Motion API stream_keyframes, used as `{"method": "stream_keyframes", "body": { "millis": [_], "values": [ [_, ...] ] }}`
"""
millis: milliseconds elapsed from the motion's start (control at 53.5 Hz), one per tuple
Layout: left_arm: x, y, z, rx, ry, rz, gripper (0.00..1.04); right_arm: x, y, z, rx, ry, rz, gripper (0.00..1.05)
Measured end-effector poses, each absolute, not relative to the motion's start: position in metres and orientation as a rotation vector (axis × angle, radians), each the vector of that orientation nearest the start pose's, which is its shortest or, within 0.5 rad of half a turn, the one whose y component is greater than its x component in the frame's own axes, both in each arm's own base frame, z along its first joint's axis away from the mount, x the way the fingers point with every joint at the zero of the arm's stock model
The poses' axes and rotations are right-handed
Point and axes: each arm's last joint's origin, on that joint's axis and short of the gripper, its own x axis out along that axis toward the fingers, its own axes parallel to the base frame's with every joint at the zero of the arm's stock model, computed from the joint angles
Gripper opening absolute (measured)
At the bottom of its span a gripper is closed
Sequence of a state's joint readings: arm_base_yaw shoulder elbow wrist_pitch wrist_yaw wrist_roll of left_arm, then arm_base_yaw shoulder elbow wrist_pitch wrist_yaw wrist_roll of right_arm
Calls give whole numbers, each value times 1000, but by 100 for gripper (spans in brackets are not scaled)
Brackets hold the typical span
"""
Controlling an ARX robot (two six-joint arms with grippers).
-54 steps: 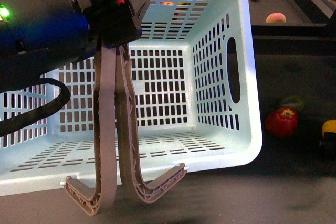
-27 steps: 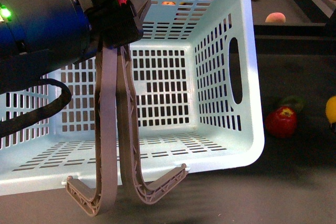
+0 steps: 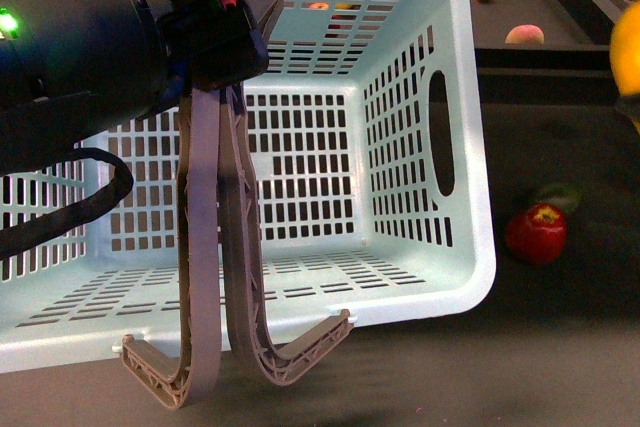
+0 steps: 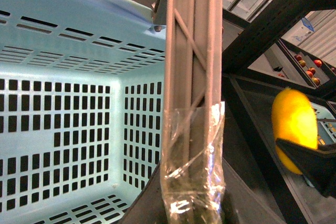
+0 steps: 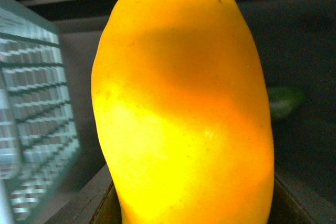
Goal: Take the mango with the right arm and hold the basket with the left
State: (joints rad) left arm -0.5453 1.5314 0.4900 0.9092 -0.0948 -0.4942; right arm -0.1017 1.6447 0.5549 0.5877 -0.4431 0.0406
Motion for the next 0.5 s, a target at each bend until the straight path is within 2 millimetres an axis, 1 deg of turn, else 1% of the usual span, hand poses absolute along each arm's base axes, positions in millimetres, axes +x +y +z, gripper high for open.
{"method": "stream_keyframes", "body": {
  "millis": [19,112,168,280,299,393,505],
  "values": [
    [242,-143,173,-443,235,-409,8,287,-14,135,178,486,333,57],
    [242,-143,173,-444,235,-409,8,279,20,162,179,430,420,57],
    [242,-143,173,-443,235,-410,8,275,36,170,178,415,455,57],
    [242,-143,173,-444,235,-409,8,272,62,174,174,418,504,57],
    [242,-143,173,-444,235,-409,8,272,68,174,174,424,512,57],
    [242,-143,173,-443,235,-409,8,272,85,172,173,440,535,57],
    [242,-143,173,-443,235,-409,8,278,108,167,176,462,537,57]
  ]
}}
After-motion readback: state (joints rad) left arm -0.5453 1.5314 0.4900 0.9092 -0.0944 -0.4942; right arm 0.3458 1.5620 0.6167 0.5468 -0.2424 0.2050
